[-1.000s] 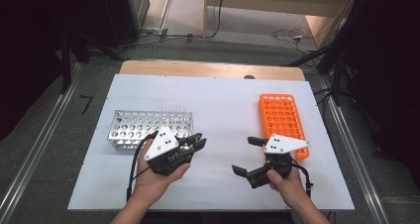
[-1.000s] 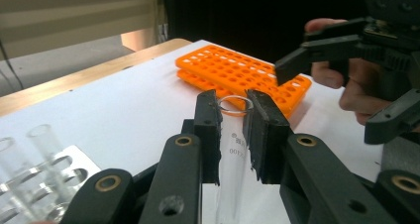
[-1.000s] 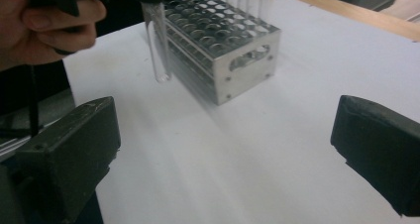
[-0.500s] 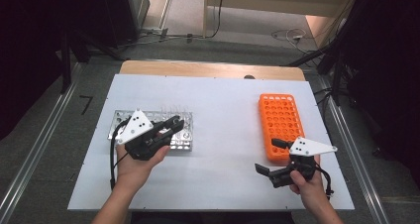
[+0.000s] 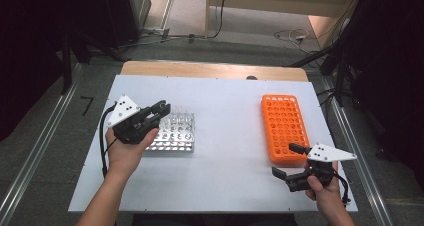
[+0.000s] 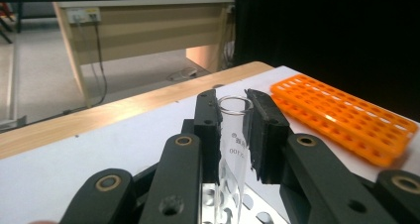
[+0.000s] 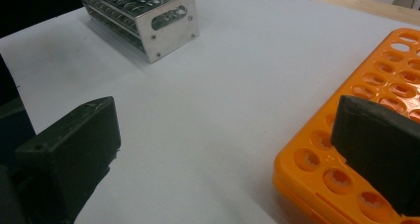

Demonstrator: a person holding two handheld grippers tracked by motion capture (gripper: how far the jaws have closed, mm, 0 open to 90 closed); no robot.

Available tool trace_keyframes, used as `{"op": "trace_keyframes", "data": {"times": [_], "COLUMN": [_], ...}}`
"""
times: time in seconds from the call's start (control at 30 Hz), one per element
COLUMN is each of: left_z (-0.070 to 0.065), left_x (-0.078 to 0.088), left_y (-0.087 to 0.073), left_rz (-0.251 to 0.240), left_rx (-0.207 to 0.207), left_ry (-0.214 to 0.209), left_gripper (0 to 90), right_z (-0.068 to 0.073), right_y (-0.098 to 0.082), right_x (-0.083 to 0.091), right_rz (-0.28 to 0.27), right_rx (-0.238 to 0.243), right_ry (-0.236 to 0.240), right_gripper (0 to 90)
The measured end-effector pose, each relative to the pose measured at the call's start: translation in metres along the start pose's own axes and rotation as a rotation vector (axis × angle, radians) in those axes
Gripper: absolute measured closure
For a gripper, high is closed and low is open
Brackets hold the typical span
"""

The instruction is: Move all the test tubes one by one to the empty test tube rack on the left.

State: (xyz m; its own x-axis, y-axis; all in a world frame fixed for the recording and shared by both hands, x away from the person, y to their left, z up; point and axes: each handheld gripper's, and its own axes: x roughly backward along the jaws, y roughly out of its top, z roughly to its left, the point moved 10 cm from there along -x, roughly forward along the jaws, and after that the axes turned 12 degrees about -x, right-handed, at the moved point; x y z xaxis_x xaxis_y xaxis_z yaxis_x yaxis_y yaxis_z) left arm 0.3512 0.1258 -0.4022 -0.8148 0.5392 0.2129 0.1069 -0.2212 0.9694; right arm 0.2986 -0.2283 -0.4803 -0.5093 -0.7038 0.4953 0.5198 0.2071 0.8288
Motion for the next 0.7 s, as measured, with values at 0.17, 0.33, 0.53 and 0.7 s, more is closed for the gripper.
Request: {"op": "trace_keyframes", "data": {"times": [0.17,0.33,0.53,0.7], "left_z": [0.018,0.031,0.047,0.054], "left_x": [-0.007,-0.015,-0.024,-0.032], "left_y": [-0.005,-0.012,-0.020,-0.026], "left_rz": [0.013,0.024,0.033,0.048], "left_rx": [0.008,0.021,0.050,0.054], "left_ry": [0.046,0.074,0.107,0.128], "left_gripper": [76.1,76.1,76.1,76.2], "right_z": [-0.002,-0.004,-0.005,-0.006], "right_y": [0.000,0.001,0.001,0.001], "right_x": [0.000,0.000,0.001,0.001], "right_rz": [-0.004,-0.011,-0.022,-0.022], "right_rx": [0.004,0.005,0.001,-0.001], "right_ry": [-0.015,-0.023,-0.034,-0.036], "right_gripper": [0.0,0.0,0.0,0.0]}}
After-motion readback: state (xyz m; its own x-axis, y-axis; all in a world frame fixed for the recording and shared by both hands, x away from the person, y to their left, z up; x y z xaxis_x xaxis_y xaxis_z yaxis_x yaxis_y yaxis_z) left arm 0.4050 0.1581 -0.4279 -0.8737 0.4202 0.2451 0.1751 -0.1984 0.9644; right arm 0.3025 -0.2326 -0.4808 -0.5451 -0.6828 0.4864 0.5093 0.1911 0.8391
